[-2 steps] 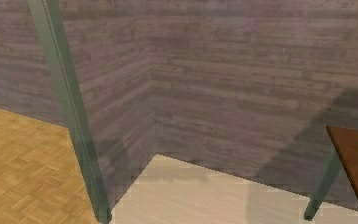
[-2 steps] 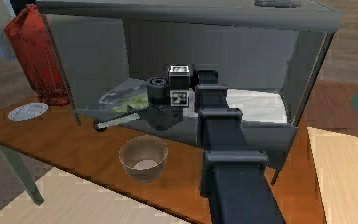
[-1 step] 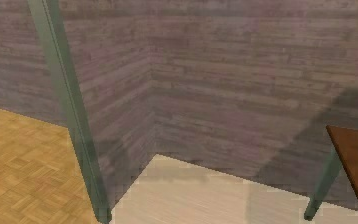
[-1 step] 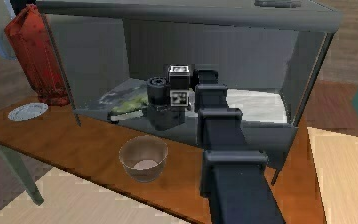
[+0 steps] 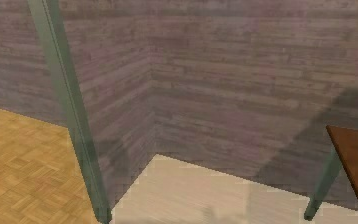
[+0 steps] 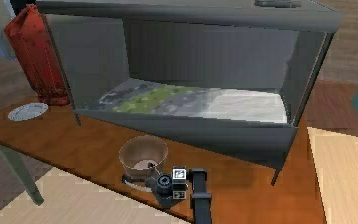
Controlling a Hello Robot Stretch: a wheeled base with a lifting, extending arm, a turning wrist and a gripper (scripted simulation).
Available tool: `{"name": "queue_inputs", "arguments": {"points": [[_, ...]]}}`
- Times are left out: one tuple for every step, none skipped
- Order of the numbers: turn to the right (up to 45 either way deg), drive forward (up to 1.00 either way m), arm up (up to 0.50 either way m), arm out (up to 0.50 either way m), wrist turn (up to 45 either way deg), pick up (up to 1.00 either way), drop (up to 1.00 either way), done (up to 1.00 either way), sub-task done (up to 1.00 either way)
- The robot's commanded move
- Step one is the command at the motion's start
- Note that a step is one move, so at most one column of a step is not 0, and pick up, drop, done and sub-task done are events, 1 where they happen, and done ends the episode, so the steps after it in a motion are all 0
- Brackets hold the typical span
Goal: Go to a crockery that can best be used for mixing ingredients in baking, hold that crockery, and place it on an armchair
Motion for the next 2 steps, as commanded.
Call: {"name": "queue_inputs", "arguments": {"points": [[0.0, 0.0, 0.0, 0.0, 0.0, 1.0, 0.0, 0.0, 0.0], [0.0, 0.0, 0.1, 0.0, 0.0, 0.0, 0.0, 0.0, 0.0]]}}
